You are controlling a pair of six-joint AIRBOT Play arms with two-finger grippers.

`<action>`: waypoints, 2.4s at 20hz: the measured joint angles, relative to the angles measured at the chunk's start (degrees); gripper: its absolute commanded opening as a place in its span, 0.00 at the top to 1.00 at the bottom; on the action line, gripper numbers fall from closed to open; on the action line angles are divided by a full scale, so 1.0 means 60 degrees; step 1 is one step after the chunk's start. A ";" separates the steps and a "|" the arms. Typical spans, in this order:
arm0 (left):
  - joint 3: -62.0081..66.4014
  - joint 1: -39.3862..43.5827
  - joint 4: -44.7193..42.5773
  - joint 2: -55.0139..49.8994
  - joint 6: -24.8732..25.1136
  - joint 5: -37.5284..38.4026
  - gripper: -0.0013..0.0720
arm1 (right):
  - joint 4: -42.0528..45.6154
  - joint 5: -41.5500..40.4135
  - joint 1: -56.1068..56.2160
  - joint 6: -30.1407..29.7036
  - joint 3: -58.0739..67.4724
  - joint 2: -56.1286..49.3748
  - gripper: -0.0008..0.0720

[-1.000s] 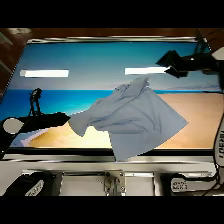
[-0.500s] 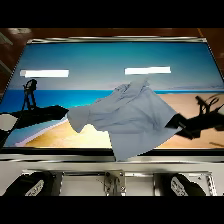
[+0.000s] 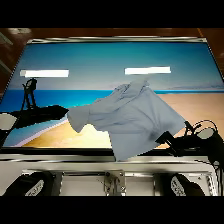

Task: Fold the shirts.

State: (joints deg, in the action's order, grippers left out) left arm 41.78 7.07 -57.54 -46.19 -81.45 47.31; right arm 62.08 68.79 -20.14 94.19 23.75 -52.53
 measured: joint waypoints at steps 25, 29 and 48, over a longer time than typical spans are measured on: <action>0.4459 -0.2393 -0.0306 0.0586 0.0637 -0.0750 0.94 | -0.1443 -0.1104 0.1271 -0.2554 0.6127 0.0550 0.91; 0.8327 -0.3366 -0.0295 0.0780 0.0929 -0.0787 0.94 | -0.0259 -0.0630 0.1275 -0.1818 0.9020 0.1668 0.91; 0.8783 -0.3938 -0.2976 -0.1056 0.1075 0.2062 0.94 | 0.0805 0.3202 0.1290 -0.0160 0.6393 0.0634 0.91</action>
State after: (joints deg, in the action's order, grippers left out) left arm 94.48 -16.56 -75.40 -52.53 -75.00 59.68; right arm 66.92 88.01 -12.40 93.23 62.11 -48.73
